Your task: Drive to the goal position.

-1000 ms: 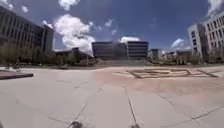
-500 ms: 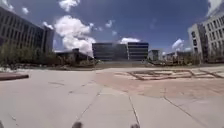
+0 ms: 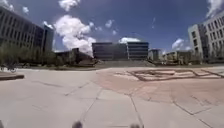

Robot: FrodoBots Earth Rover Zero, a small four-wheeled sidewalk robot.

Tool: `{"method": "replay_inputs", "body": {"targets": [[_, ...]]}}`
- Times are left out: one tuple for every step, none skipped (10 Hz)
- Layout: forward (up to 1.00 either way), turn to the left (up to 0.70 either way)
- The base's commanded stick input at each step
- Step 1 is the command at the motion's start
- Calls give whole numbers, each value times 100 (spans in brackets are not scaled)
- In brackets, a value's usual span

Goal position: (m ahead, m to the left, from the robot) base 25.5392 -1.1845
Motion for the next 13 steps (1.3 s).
{"method": "replay_inputs", "body": {"targets": [[70,0],[70,0],[70,0],[70,0],[70,0],[70,0],[70,0],[70,0],[70,0],[70,0],[70,0],[70,0],[70,0]]}}
